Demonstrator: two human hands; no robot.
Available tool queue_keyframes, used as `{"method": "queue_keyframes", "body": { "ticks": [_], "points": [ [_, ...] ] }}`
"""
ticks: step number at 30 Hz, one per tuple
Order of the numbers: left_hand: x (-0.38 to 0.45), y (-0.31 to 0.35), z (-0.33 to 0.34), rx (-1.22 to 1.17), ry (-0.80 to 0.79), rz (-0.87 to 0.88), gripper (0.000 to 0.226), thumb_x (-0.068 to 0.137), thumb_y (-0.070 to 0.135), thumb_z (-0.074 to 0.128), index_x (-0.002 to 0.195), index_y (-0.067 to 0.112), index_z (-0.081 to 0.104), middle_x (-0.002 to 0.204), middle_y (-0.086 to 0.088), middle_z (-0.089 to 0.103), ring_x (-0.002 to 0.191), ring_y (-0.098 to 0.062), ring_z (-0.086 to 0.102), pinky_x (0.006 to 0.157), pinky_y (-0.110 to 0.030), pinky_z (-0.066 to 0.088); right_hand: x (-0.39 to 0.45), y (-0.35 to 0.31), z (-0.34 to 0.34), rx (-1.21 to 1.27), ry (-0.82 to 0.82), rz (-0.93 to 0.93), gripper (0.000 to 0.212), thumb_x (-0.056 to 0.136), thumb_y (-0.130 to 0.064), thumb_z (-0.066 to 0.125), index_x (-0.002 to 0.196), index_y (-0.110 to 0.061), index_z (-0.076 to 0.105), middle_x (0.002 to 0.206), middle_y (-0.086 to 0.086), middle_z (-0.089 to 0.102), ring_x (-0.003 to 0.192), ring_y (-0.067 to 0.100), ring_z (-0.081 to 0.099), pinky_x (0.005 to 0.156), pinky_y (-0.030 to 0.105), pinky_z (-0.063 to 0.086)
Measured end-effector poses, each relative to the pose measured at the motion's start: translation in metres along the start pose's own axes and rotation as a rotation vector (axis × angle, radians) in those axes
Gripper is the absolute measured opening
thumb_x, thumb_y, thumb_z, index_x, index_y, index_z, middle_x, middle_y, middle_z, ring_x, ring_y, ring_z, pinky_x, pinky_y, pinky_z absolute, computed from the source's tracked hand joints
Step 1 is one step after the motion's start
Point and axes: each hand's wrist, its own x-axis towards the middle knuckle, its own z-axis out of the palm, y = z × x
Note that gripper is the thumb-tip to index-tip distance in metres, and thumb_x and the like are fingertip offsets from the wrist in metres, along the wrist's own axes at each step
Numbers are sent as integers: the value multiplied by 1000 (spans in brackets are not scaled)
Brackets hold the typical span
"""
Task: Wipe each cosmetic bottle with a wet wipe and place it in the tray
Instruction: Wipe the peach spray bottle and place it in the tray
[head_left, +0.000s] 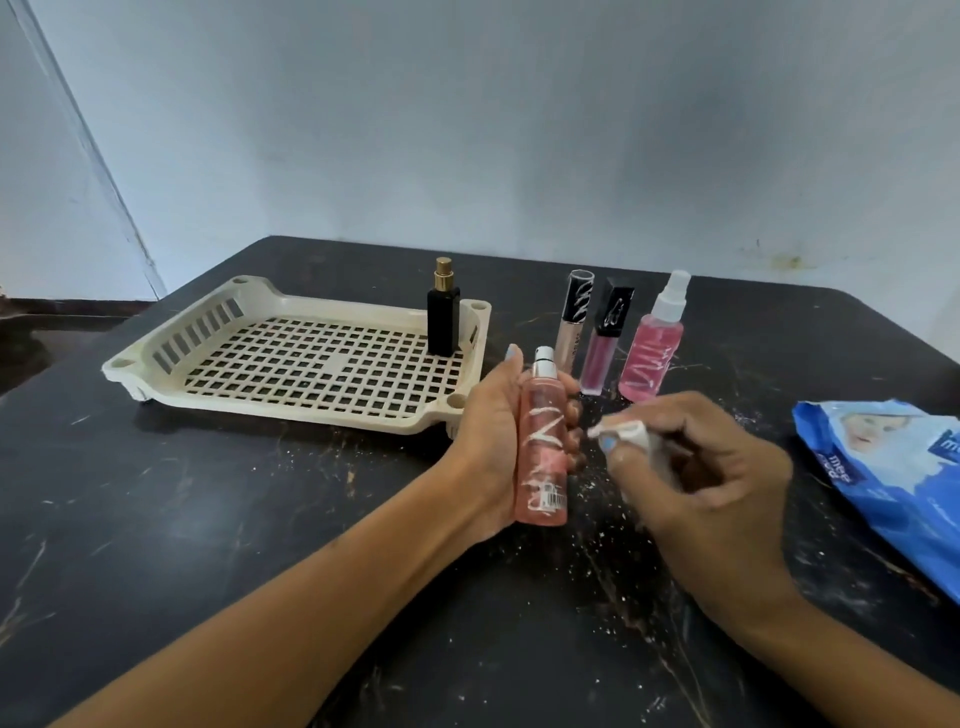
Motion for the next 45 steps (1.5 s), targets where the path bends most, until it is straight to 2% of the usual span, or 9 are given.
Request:
{"method": "queue_keyframes", "body": {
  "ticks": [5,11,18,25,29,33,38,42,45],
  "points": [
    [1,-6,5,48,48,41,36,97,29,33,82,8,58,61,-4,60,45,-10,54,44,-17,45,11,10,12,-40,17,66,17,81,-12,77,94,-22,71,91,-13,71,84,8,68,72,18,54],
    [4,-9,5,7,35,43,37,97,28,33,82,7,59,60,-4,63,51,-12,60,49,-20,51,11,13,15,-109,-21,14,20,83,-6,73,97,-20,71,94,-16,69,88,1,67,77,15,53],
    [5,-8,5,-30,35,40,40,95,29,32,73,8,57,66,-7,59,60,-17,57,63,-30,48,5,12,12,-113,-103,-93,26,81,-15,58,99,-6,75,99,0,71,94,3,67,80,11,51],
    [7,-10,3,-31,-33,33,39,92,28,29,79,5,58,64,-7,57,57,-16,56,54,-24,47,6,12,11,-178,-146,-186,31,83,-14,57,108,-2,71,106,4,68,101,6,62,88,13,49],
    [8,-10,1,-38,-49,78,37,92,25,28,79,7,57,70,-8,60,62,-16,58,57,-24,50,7,18,8,-183,-134,-214,24,85,-8,59,105,-4,72,104,5,69,100,7,64,88,17,52],
    [9,-12,2,10,-53,59,35,93,25,29,96,3,56,71,-8,57,60,-15,56,52,-21,49,9,21,6,-277,-154,-248,27,90,-9,57,113,-3,70,111,5,67,106,11,62,94,20,50],
    [8,-10,0,17,-119,51,34,92,24,30,92,5,59,76,-9,61,69,-17,59,64,-27,51,7,18,6,-314,-117,-315,21,86,-7,60,100,-4,74,103,6,70,104,12,63,92,24,52],
    [7,-10,2,6,-116,27,34,91,25,33,92,3,60,75,-9,60,67,-17,58,59,-24,51,10,18,7,-390,-140,-323,25,88,-6,59,109,-4,72,109,7,69,103,17,63,92,30,52],
    [7,-8,1,-22,-140,-16,30,88,24,34,90,8,59,70,-6,59,59,-15,58,55,-23,49,8,13,10,-391,-174,-444,19,85,-4,60,95,-2,76,97,8,72,95,19,65,94,27,50]
  ]
}}
